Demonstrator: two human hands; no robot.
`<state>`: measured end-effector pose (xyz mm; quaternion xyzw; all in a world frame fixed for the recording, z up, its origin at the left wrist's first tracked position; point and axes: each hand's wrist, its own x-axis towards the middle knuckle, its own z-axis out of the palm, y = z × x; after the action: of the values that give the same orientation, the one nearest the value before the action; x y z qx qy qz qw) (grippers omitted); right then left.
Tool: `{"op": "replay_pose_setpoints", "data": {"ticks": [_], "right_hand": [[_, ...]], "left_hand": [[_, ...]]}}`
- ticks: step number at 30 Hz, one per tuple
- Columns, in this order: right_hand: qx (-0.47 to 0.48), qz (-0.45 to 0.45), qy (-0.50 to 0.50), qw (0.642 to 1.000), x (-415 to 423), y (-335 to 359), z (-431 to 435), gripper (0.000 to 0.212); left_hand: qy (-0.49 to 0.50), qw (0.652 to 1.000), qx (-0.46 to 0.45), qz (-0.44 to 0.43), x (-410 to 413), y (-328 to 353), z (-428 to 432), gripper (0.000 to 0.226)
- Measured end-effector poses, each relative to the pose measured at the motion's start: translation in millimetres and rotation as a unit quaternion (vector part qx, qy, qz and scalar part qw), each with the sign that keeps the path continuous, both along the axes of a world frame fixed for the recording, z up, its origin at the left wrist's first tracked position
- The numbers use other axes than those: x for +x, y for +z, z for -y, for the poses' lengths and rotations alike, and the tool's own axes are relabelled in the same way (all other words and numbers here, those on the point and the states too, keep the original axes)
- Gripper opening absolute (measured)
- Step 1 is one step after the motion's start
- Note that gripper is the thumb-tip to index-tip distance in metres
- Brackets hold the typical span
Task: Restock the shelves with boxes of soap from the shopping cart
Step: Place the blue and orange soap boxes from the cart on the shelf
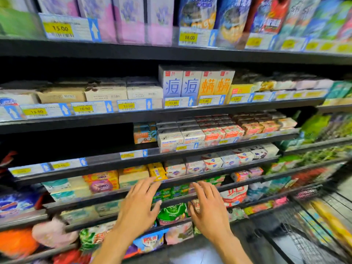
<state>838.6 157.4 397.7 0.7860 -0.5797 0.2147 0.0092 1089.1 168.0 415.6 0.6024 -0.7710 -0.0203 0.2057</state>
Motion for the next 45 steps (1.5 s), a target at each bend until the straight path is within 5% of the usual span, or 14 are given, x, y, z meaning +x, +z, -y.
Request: {"op": "replay_pose_setpoints", "data": {"ticks": [11,28,45], "right_hand": [[0.030,0.020,-0.189,0.981,-152.1,-23.2,-66.8,0.063],[0.076,0.098,-0.433,0.893,-502.0,-67.3,-112.1,0.063],[0.193,0.158,-0.538,0.805,-688.0,-157.8,8.3,0.069]], "left_hand": [[-0.165,0.986,0.027,0.024,-155.9,-26.2,3.1,0.059],[-0.404,0.909,0.078,0.073,-562.9,-61.9,75.3,0.057],[-0.558,0.796,0.163,0.169,-839.1,-154.8,245.5,0.062]]}}
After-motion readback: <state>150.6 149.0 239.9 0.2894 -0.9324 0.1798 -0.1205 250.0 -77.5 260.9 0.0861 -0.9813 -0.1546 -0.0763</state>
